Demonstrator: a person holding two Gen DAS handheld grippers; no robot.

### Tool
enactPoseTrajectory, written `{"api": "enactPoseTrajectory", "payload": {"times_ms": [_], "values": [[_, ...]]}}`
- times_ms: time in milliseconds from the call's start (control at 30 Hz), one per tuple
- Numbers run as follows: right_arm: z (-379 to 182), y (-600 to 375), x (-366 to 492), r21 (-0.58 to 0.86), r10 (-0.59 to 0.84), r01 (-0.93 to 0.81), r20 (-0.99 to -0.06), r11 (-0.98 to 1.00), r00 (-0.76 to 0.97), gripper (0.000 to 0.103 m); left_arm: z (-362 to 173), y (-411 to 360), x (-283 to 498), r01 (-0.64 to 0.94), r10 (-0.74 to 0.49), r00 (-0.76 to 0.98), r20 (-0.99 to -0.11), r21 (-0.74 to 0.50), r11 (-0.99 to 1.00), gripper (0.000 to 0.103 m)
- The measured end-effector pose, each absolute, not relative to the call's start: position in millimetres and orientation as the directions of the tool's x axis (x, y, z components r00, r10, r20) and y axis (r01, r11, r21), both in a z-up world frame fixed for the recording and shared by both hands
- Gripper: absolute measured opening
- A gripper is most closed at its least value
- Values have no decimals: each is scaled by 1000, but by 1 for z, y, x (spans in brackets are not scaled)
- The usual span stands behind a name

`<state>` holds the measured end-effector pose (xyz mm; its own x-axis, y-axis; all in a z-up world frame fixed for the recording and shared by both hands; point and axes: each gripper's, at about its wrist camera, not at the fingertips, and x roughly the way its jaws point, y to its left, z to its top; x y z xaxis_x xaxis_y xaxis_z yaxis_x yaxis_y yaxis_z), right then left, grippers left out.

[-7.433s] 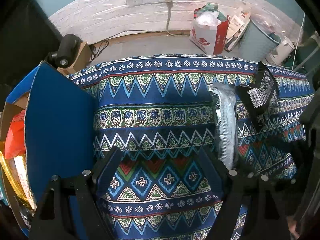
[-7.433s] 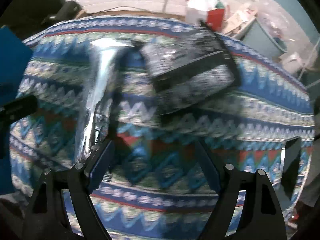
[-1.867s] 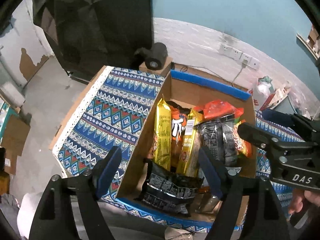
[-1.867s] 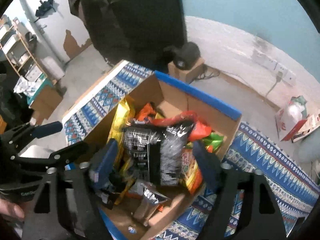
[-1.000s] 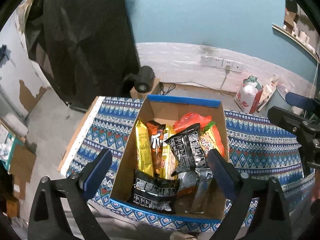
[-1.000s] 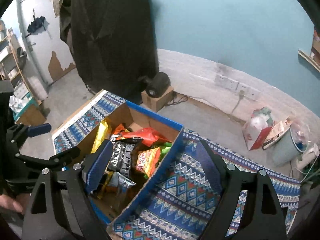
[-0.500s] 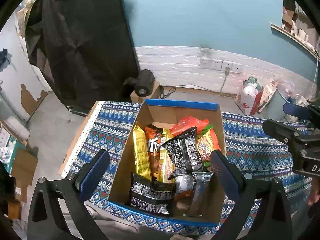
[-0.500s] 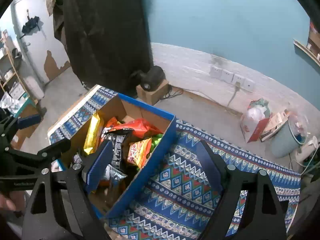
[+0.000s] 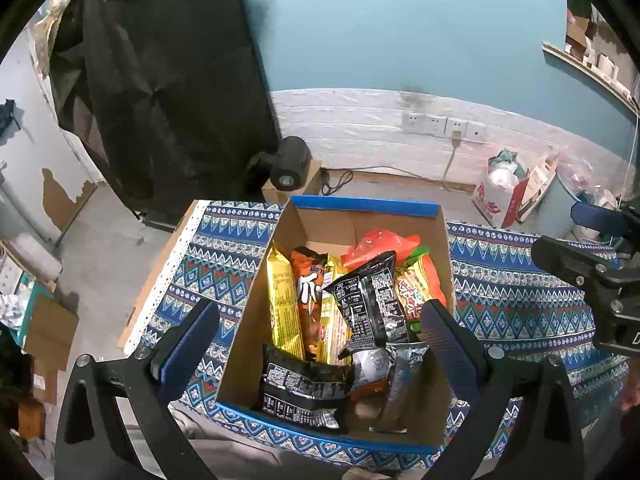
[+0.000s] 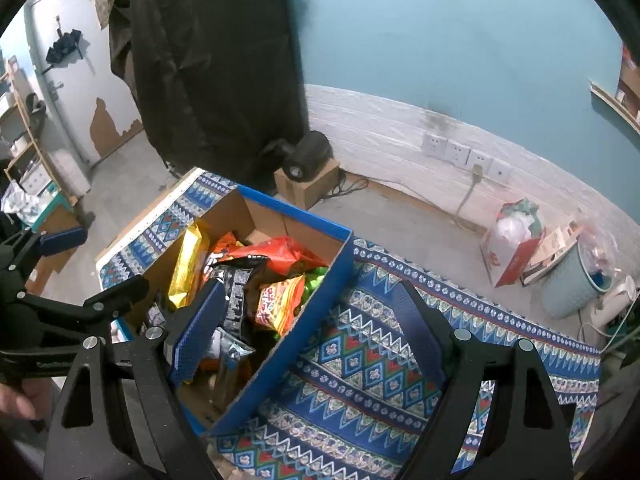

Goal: Organize snacks

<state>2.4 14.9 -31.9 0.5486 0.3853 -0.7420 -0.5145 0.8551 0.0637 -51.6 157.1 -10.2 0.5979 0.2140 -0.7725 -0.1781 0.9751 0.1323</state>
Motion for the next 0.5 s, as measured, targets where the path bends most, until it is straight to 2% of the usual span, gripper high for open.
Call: {"api": "enactPoseTrajectory", "payload": {"times_ms": [500], "values": [[-32,12,4,59,381,-513,-743,857,550,84,-9,153,-54,-170,199,601,-774,119,978,101]]}}
